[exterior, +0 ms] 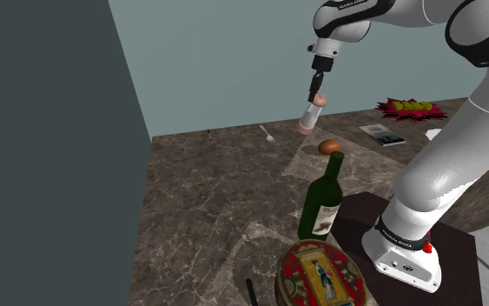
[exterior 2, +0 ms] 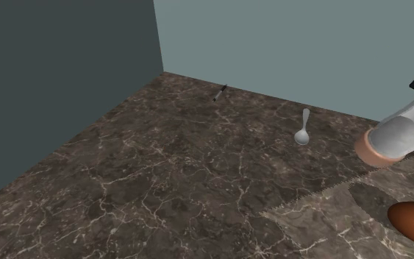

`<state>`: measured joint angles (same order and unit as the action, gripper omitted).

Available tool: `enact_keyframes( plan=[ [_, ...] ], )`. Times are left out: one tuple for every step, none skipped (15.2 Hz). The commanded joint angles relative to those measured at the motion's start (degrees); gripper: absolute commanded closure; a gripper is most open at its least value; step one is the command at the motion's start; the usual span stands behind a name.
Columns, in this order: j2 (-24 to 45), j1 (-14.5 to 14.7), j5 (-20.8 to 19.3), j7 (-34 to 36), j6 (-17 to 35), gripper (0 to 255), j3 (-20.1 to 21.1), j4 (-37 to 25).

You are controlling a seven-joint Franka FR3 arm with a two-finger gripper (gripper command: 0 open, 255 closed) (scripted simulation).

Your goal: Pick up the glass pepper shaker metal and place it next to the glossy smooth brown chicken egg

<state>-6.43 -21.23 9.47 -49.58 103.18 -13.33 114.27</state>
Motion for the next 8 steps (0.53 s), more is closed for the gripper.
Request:
enact_keyframes(
  plan=[
    [0.2,0.0,0.1,-0.2,1.5,255,0.0,1.2],
    [0.4,0.0,0.2,-0.4,2.2,255,0.0,1.9],
    [0.5,0.0,0.3,-0.5,3.0,255,0.0,2.5],
    [0.7,0.0,0.3,-0.7,3.7,255,0.0,3.1],
    [0.8,0.0,0.4,-0.9,4.4,255,0.0,3.7],
    [1.0,0.0,0.5,-1.0,5.2,255,0.0,4.2],
    [1.2,0.0,0.6,-1.2,5.9,255,0.0,4.8],
    [1.4,0.0,0.7,-1.3,6.7,255,0.0,5.4]
  ],
)
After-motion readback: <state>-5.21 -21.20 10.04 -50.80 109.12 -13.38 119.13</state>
